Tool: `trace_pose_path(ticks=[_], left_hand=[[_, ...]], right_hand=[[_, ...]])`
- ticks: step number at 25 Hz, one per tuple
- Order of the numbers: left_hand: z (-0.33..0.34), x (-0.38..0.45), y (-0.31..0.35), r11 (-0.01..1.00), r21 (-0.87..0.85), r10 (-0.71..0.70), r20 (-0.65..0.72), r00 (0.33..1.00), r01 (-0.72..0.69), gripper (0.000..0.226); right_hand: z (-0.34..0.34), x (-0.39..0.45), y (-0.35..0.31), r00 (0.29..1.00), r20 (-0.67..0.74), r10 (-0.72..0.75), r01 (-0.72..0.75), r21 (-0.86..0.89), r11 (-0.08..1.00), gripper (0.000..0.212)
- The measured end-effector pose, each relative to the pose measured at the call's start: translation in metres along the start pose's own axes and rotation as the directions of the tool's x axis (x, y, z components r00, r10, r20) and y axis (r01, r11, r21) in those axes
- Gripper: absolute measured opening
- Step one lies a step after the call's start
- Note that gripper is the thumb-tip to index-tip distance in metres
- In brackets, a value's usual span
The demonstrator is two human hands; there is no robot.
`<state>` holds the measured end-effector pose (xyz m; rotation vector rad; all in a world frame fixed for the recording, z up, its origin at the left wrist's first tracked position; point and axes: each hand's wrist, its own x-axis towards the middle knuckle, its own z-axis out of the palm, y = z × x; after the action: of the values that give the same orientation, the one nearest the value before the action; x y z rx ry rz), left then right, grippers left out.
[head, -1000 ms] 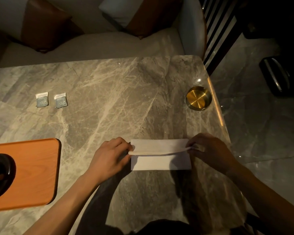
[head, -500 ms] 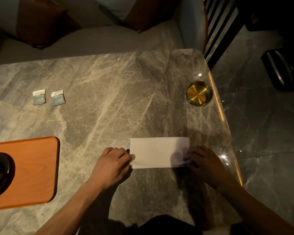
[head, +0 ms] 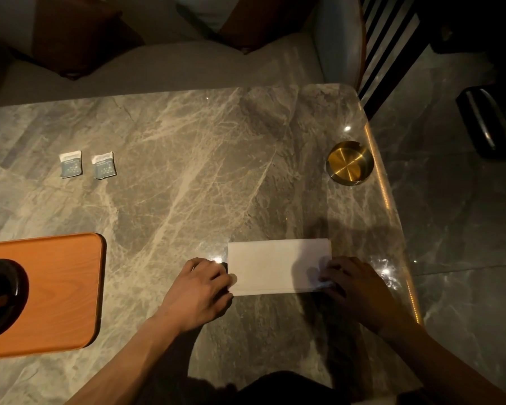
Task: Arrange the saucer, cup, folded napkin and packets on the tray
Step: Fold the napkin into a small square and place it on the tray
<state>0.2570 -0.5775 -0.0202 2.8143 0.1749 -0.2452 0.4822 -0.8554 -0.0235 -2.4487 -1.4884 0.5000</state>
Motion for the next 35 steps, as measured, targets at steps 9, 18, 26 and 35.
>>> trace_pose_path(ticks=[9, 18, 26, 35], left_hand=[[0.015, 0.003, 0.022, 0.979, -0.083, -0.192, -0.042, 0.981, 0.188, 0.015], [-0.004, 0.014, -0.003, 0.79, -0.522, -0.302, 0.123, 0.945, 0.321, 0.022], [0.014, 0.004, 0.01, 0.872, -0.353, -0.331, 0.084, 0.94, 0.339, 0.033], [0.01, 0.002, 0.008, 0.917, -0.257, -0.295, 0.076, 0.953, 0.304, 0.014]], right_hand=[[0.001, 0.003, -0.003, 1.0, -0.008, -0.013, 0.012, -0.022, 1.0, 0.024], [0.009, 0.003, -0.016, 0.998, -0.053, 0.042, -0.041, 0.015, 0.999, 0.024], [0.011, -0.001, -0.021, 0.996, -0.077, 0.045, -0.045, -0.008, 0.999, 0.027], [0.008, -0.003, -0.019, 0.997, -0.069, -0.038, 0.032, -0.091, 0.995, 0.034]])
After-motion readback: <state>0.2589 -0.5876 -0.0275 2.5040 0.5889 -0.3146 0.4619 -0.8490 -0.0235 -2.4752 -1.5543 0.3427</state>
